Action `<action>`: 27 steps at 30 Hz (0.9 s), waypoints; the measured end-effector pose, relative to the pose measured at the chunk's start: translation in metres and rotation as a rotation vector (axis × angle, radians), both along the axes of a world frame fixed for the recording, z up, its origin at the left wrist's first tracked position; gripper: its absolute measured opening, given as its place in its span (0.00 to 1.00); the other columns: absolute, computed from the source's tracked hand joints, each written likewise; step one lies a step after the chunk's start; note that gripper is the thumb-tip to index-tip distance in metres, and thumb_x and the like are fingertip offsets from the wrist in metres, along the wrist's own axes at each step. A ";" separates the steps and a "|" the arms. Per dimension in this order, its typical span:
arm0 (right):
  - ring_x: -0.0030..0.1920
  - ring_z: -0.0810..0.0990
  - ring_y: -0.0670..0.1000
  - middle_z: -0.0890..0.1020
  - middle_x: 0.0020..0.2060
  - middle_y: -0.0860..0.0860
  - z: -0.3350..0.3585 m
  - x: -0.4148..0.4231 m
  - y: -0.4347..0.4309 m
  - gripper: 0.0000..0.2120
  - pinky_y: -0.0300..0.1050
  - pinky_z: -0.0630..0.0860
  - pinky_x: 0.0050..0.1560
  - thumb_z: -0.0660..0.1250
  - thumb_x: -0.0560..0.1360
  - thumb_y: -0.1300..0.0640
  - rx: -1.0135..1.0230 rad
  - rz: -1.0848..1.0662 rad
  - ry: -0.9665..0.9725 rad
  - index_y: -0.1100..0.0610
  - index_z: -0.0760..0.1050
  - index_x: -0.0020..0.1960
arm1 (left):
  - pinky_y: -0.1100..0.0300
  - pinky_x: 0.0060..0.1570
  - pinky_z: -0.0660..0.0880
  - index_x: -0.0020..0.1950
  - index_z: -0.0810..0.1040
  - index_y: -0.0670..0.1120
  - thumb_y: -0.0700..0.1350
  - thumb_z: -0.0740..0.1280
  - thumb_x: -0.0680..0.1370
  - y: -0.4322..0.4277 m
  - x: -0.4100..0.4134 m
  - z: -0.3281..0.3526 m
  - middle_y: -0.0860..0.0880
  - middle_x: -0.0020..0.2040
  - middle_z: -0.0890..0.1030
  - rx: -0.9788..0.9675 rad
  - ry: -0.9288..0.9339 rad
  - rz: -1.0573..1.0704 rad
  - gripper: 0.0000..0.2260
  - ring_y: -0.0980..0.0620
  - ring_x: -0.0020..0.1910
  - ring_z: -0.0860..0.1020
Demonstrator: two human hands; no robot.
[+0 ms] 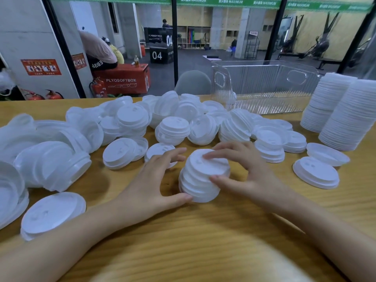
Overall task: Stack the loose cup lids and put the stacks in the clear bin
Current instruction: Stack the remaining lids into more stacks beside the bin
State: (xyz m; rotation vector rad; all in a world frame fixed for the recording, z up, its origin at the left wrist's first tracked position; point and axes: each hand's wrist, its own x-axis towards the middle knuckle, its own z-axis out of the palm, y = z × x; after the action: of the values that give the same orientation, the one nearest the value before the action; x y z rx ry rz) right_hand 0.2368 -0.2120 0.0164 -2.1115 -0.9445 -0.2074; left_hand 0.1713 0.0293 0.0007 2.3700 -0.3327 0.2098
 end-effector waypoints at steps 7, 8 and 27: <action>0.65 0.66 0.41 0.73 0.59 0.33 -0.008 0.002 0.005 0.22 0.46 0.64 0.68 0.66 0.68 0.32 -0.089 0.022 -0.009 0.38 0.79 0.59 | 0.71 0.63 0.61 0.70 0.54 0.74 0.68 0.70 0.63 -0.001 0.001 0.001 0.74 0.65 0.65 0.015 -0.004 -0.012 0.39 0.68 0.68 0.64; 0.65 0.65 0.41 0.73 0.59 0.33 -0.008 0.001 0.005 0.22 0.45 0.64 0.68 0.66 0.68 0.32 -0.090 0.025 -0.007 0.38 0.79 0.59 | 0.70 0.64 0.61 0.70 0.55 0.73 0.68 0.70 0.63 -0.001 0.001 0.000 0.74 0.65 0.65 0.018 -0.005 -0.012 0.39 0.68 0.68 0.64; 0.65 0.67 0.45 0.75 0.61 0.39 0.002 0.013 -0.004 0.21 0.45 0.64 0.68 0.62 0.71 0.33 -0.036 -0.072 -0.097 0.36 0.74 0.62 | 0.61 0.68 0.62 0.66 0.71 0.63 0.66 0.63 0.73 0.000 0.004 -0.003 0.68 0.67 0.70 0.108 -0.140 -0.073 0.22 0.62 0.69 0.66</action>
State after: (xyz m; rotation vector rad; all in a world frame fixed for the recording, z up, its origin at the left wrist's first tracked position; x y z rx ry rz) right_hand 0.2493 -0.2165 0.0179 -2.1874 -0.9352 -0.3337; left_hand 0.1756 0.0291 -0.0025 2.4501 -0.5074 0.3323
